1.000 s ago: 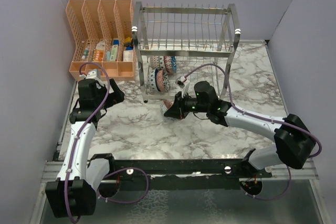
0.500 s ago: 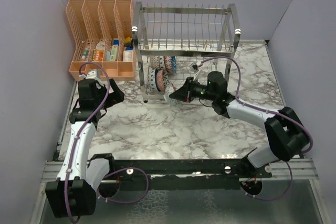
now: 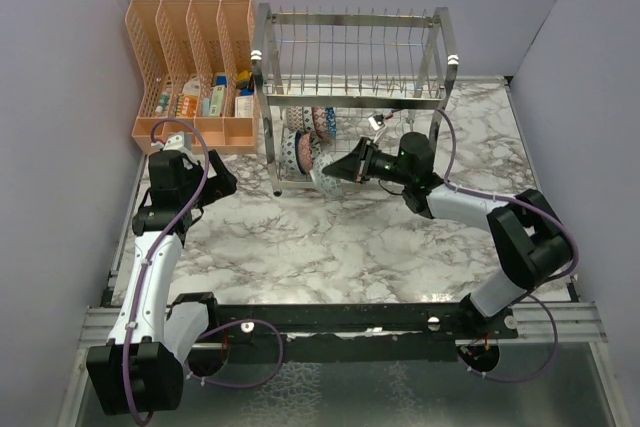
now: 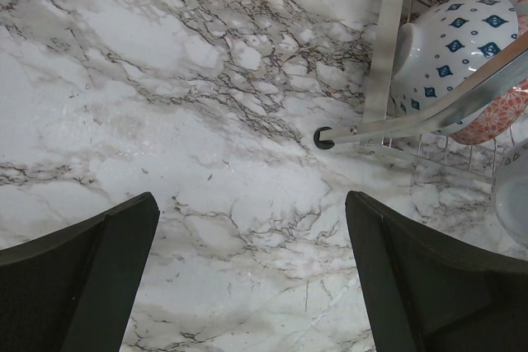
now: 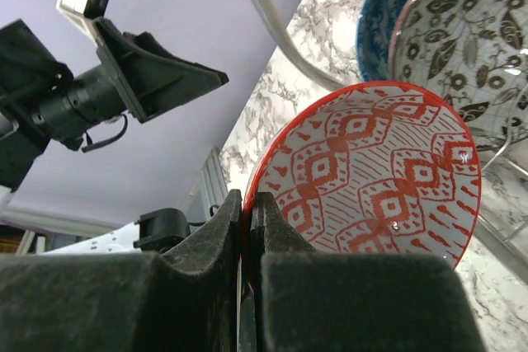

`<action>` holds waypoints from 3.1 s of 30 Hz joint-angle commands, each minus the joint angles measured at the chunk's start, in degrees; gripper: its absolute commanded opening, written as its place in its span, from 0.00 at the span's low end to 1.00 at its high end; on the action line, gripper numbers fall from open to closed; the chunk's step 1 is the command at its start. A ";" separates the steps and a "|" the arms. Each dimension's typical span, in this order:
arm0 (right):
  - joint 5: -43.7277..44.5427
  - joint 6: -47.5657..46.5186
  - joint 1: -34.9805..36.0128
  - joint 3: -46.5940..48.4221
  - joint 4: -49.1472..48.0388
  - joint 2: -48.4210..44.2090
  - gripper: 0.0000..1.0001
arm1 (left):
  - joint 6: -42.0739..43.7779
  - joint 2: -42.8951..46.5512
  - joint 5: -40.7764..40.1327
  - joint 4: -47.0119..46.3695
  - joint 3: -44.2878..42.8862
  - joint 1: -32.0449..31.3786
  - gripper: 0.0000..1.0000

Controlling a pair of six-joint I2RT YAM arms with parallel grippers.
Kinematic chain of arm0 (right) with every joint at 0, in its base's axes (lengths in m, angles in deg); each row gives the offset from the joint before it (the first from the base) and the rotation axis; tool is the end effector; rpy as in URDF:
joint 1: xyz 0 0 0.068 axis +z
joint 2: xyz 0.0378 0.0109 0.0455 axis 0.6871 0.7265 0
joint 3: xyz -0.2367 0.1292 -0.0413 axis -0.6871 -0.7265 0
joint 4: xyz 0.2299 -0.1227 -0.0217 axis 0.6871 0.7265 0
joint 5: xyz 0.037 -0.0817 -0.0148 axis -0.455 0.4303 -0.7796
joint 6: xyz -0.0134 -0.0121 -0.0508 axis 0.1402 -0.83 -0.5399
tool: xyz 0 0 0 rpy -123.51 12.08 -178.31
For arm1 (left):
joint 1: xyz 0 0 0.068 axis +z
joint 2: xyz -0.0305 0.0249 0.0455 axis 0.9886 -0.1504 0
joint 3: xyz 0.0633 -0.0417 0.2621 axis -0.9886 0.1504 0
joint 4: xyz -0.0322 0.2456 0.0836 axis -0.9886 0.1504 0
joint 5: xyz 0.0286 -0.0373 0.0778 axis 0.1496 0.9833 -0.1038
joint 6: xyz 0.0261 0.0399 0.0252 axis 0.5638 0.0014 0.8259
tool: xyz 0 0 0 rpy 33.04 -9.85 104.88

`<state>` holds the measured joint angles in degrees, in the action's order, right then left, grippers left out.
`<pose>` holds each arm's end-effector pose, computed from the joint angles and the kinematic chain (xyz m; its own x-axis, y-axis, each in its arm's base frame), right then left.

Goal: Load the bowls into the dish rack

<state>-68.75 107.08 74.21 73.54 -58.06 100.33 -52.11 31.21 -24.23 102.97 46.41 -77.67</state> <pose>0.2822 0.1940 0.2314 -0.8152 0.2495 -0.5228 -0.4610 0.2669 0.8463 0.1989 0.0068 0.2783 -0.5424 -0.4341 -0.7192 -0.1578 0.8935 -0.4204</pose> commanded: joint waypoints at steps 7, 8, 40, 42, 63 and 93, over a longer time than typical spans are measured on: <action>2.83 14.75 -1.91 1.02 -18.04 4.53 0.01 | 0.28 0.57 0.74 -1.14 0.03 0.44 0.99; 3.75 15.63 -1.89 0.88 -19.04 4.68 0.01 | 0.28 0.51 0.74 -1.14 0.03 0.45 0.99; 28.53 23.70 -2.08 -4.46 -38.07 16.13 0.01 | 0.29 0.22 0.83 -1.11 0.03 0.43 0.99; 27.88 23.73 -2.15 -3.68 -37.75 17.25 0.01 | 0.34 0.09 0.87 -1.10 0.03 0.45 0.99; 22.00 30.30 -3.08 2.98 -43.61 27.43 0.01 | 0.46 -0.61 0.94 -1.08 -0.07 0.54 0.99; 18.37 32.78 -4.35 3.72 -42.27 30.13 0.41 | 0.37 -1.11 0.84 -1.10 -0.19 0.89 0.99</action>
<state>-48.68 138.47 71.11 76.40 -100.53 131.24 -52.09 29.68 -24.21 102.95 46.41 -77.23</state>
